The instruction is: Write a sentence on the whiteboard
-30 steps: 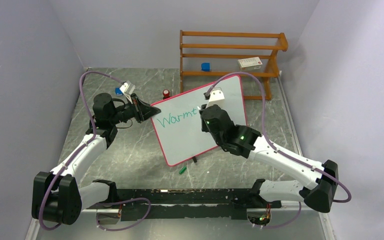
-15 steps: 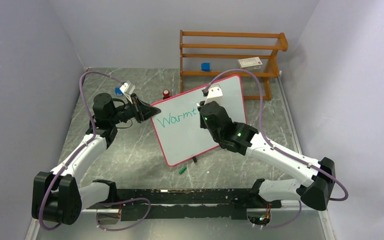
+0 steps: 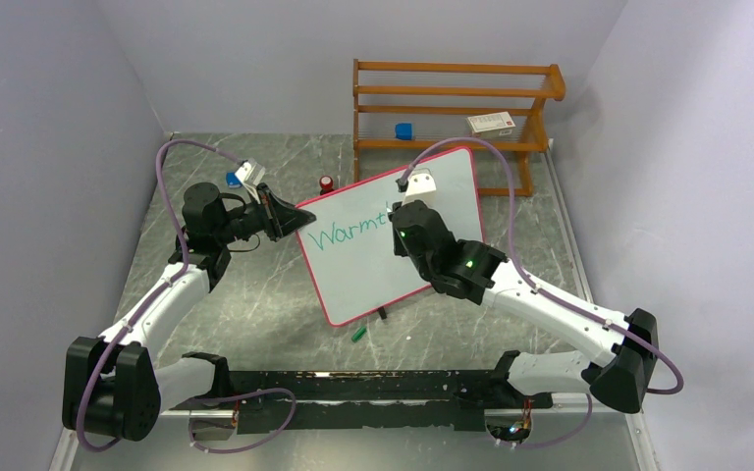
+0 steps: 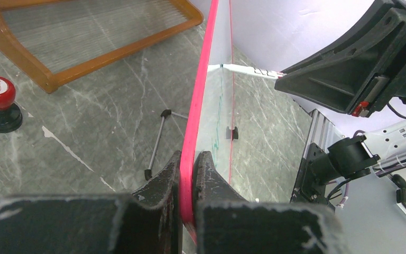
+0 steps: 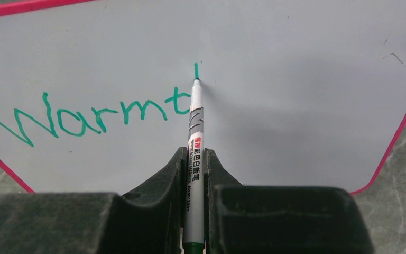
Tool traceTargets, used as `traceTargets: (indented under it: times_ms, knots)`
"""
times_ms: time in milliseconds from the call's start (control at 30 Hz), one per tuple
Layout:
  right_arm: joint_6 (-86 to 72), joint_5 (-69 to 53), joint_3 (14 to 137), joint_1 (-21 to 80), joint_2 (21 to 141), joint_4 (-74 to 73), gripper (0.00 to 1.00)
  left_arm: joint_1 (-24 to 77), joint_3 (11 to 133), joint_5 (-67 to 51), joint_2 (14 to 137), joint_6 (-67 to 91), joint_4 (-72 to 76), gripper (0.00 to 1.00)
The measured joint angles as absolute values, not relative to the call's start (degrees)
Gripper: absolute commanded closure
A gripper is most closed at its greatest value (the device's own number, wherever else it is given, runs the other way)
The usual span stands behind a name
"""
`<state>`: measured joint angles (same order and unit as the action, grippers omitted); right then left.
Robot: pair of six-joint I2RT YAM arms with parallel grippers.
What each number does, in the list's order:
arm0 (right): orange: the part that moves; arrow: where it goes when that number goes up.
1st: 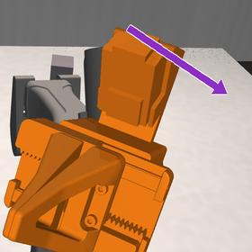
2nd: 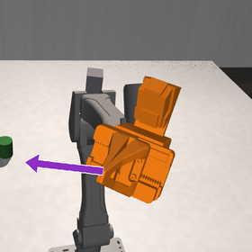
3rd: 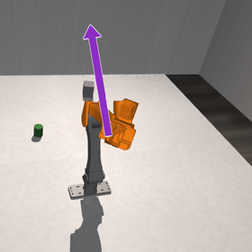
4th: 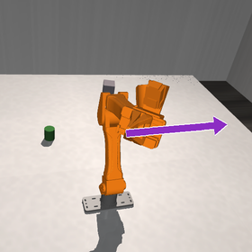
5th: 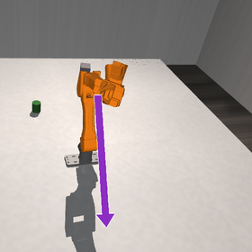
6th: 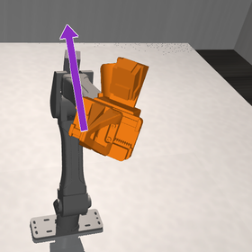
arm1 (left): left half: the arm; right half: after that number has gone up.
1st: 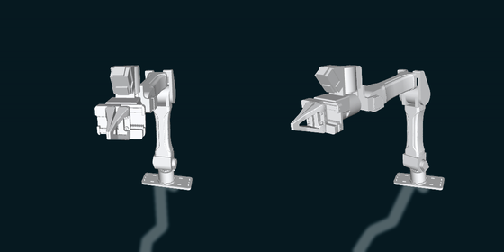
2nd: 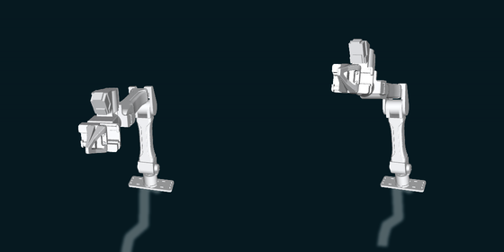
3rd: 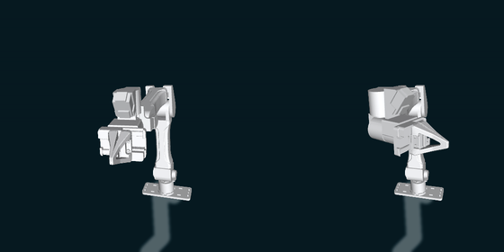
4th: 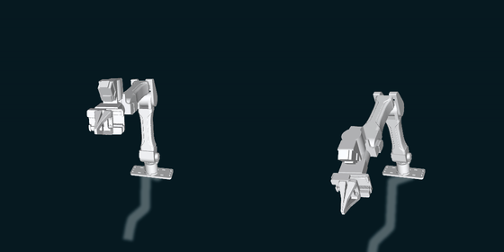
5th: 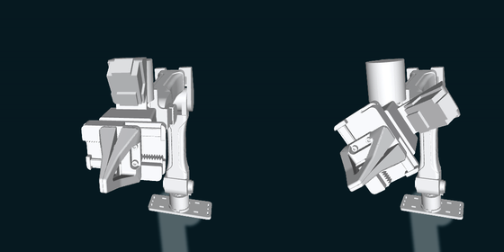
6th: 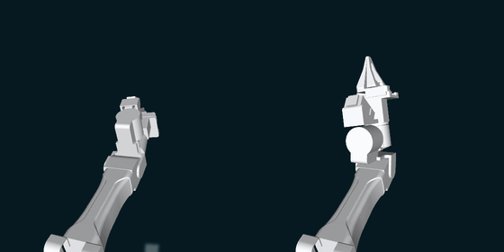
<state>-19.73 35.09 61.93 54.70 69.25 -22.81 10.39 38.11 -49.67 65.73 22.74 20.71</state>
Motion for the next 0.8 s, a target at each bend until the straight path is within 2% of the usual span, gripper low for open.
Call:
traceTargets:
  times_ms: [800]
  knots:
    - [-22.81,31.83,60.53,54.70,68.31,-27.81,1.00,10.39,38.11,-49.60,65.73,22.72,20.64,0.95]
